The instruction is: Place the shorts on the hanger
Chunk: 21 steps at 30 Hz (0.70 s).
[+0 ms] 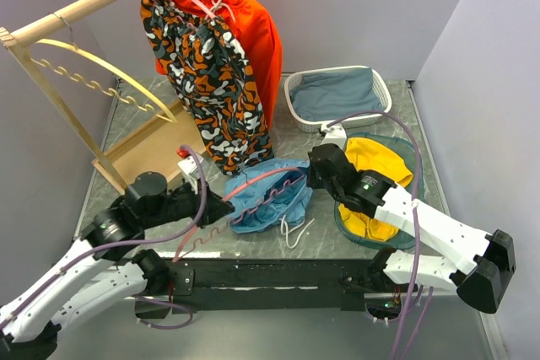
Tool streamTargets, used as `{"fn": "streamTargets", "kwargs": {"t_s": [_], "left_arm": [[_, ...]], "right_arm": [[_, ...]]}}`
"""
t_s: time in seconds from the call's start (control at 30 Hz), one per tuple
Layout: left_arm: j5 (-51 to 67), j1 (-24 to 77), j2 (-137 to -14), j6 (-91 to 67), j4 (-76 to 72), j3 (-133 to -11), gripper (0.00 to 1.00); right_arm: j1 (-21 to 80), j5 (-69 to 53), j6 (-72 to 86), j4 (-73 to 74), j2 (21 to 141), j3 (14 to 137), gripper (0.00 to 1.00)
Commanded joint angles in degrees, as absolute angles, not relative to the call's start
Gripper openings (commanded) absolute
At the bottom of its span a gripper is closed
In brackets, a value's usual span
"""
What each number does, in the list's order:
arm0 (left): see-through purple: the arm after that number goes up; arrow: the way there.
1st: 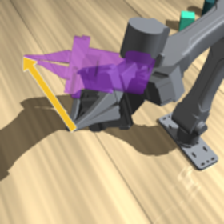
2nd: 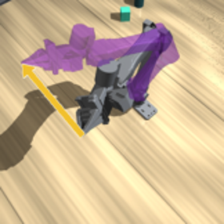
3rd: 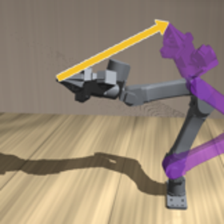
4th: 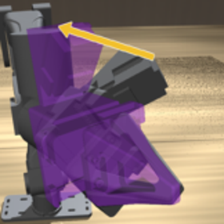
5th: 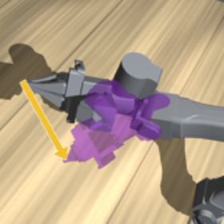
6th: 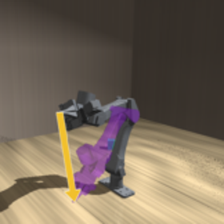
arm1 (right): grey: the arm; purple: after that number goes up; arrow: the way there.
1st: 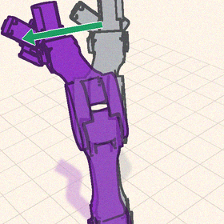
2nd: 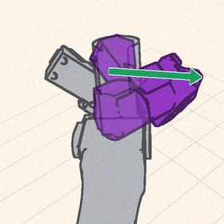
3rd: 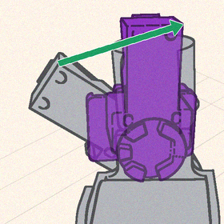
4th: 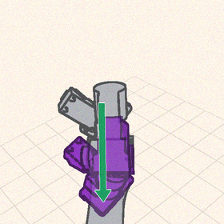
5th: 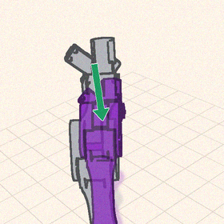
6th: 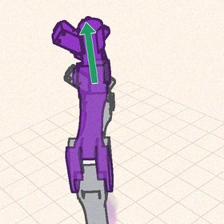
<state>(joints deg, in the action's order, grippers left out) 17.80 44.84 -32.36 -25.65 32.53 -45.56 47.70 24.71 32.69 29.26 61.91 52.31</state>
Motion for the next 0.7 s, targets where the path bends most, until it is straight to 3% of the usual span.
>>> {"fn": "streamTargets", "kwargs": {"t_s": [0.0,0.1,0.33,0.47,0.63,0.67], "left_arm": [[13.6,45.1,-33.7,-27.6,14.7,-40.4,0.01],[12.6,45.5,-35.7,-28.6,13.3,-42.7,0.01],[2.9,51.3,-37.2,-35.3,-1.6,-33.5,0.01],[-7.7,62.1,-41.6,-33.2,-11.4,-27.4,0.01],[-16.0,67.8,-44.2,-31.1,-22.4,-22.9,0.01],[-16.4,67.9,-44.4,-31.0,-23.5,-21.8,0.01]], "right_arm": [[47.5,22.1,31.6,28.0,62.1,56.7,0.00],[47.5,20.2,32.3,28.2,63.5,57.8,0.00],[47.5,17.1,34.0,27.1,64.2,59.2,0.00],[47.5,16.7,36.3,28.4,66.6,60.3,0.00],[46.7,17.4,39.2,32.0,69.2,60.3,0.10],[46.3,17.4,40.3,32.6,69.5,60.1,0.18]]}}
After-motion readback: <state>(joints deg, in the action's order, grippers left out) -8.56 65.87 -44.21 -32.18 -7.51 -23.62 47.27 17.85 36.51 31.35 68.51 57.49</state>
